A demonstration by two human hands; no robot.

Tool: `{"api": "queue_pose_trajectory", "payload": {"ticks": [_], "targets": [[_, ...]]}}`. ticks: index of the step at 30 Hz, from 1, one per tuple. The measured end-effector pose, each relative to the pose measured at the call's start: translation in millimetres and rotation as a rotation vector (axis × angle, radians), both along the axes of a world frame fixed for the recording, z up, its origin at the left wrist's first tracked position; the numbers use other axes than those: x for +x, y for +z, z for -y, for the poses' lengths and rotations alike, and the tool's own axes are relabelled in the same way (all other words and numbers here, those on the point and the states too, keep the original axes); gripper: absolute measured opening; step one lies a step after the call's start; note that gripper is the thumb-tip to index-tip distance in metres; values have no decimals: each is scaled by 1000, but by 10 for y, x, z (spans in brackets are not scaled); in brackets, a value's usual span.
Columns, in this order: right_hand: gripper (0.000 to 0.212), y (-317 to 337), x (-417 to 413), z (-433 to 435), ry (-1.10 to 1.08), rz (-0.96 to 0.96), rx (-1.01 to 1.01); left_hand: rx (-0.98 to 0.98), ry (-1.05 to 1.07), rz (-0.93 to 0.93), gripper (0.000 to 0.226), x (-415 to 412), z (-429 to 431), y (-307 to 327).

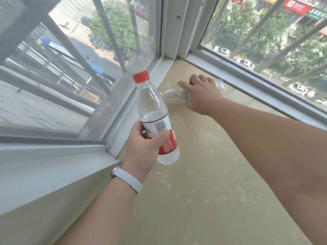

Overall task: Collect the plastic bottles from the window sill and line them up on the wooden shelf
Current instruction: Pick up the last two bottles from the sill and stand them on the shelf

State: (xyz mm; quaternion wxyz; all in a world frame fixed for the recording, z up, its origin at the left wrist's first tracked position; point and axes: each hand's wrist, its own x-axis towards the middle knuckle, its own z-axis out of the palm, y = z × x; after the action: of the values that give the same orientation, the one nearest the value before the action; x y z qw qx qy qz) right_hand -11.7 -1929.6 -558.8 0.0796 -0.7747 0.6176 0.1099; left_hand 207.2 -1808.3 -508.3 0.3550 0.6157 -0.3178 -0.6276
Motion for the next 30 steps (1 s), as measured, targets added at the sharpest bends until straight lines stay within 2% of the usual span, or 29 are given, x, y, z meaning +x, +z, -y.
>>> {"api": "queue_pose_trajectory", "payload": {"ticks": [5,8,13,20,30], "targets": [[64,149,-61,-309,-99,104,15,-10,-19,-2,58,-28,-20,135],[71,302,-72,-556,-170,175,35,-28,-39,-13,52,-17,-63,249],[76,637,-106,-1078,-418,431,60,-54,-71,-19,41,-13,-183,516],[78,1241,-118,-1830,-804,854,50,-109,-149,-2,49,-65,-411,1076],[63,2241,-175,-2836,-919,1134,-53,-272,-314,137,36,-151,-1001,1973]]}}
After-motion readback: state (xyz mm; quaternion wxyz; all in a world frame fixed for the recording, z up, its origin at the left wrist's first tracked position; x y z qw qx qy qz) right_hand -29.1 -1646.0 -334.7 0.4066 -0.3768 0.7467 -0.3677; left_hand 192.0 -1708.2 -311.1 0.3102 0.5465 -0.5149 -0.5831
